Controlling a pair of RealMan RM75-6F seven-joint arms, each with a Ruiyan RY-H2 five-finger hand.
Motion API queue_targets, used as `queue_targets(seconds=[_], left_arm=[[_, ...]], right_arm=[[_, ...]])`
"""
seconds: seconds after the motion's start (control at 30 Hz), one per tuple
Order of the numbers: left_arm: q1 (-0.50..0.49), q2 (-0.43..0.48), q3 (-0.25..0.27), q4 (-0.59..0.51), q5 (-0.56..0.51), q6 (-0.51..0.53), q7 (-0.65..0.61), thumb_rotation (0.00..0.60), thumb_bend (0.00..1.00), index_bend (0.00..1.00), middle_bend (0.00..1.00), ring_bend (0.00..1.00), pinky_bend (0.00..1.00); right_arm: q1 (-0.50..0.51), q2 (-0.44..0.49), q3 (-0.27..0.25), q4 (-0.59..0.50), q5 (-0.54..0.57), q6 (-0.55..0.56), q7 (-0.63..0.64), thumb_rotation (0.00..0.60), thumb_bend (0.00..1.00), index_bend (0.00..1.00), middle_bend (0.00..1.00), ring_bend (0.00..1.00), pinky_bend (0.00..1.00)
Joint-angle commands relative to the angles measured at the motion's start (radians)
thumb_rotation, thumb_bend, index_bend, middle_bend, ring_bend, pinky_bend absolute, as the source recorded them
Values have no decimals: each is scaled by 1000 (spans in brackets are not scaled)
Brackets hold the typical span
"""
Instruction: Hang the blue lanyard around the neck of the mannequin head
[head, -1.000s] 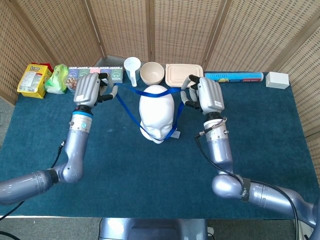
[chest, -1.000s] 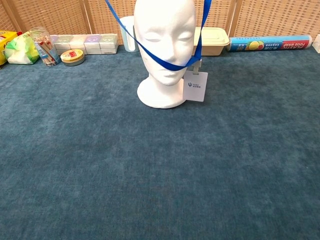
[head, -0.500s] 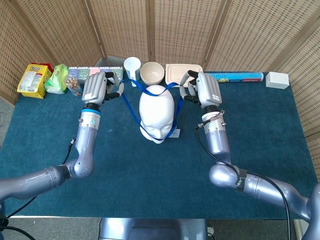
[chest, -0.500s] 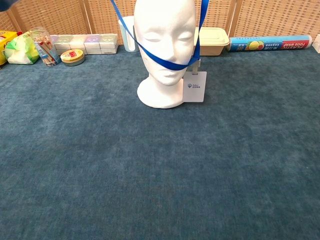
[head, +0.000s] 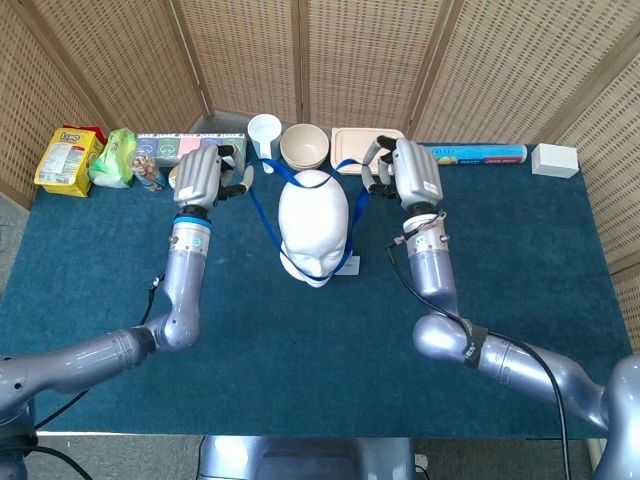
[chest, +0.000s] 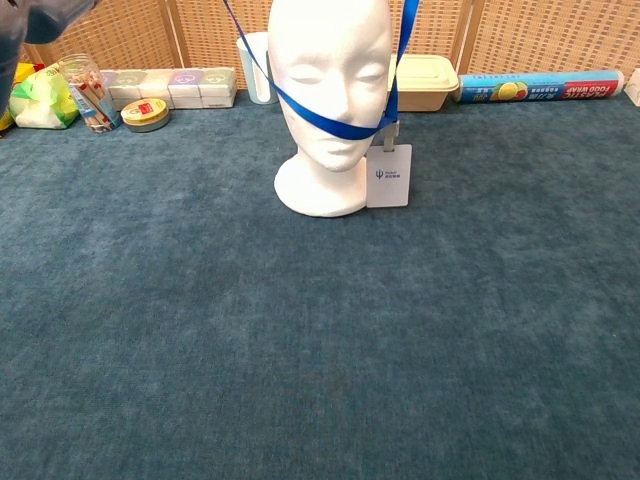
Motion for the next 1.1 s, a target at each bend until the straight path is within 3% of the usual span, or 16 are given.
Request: queue_targets(seconds=[0.03,0.4,0.5,0.57,0.6,0.7,0.77,0.87,0.97,1.1], left_arm=[[-8,-16,-2,17,2,1,-1,519,409,643,1000,1000,1000],[-12,-43,7,45,21,4,2,521,400,643,1000,1000,1000],[-11,-46,12,49,28,3,8,518,396,643,1000,1000,1000],[-10,-45,15,46,29,-2,10,518,374,642,994,985,1000],[-8,-42,16,41,28,-7,13,518,364,635,976,954,994],[-4,-35,22,32,25,-18,23,516,320,545,791,719,860],[0,-28,23,23,17,-32,25,512,284,432,615,537,671],[5,-14,22,6,1,-52,30,509,250,336,445,342,429],[10,-7,24,-4,2,-56,27,506,234,319,374,280,368],[18,5,28,-18,5,-58,24,506,231,317,357,269,353]], right_arm=[[8,-3,-5,17,7,-11,4,600,462,639,843,1000,1000],[9,14,-29,44,32,-48,9,600,457,606,782,959,1000],[13,17,-35,53,39,-67,12,600,448,579,727,880,988],[13,21,-35,55,47,-80,20,600,442,531,654,778,903],[12,24,-35,55,52,-89,25,600,441,512,627,740,851],[12,33,-38,55,73,-119,35,600,437,443,528,612,676],[11,40,-41,53,80,-134,40,600,435,395,450,510,578],[11,47,-47,53,84,-149,51,600,428,350,379,405,484],[10,54,-52,51,85,-164,63,600,422,323,345,356,431],[4,66,-55,42,79,-178,89,600,413,299,312,312,388]])
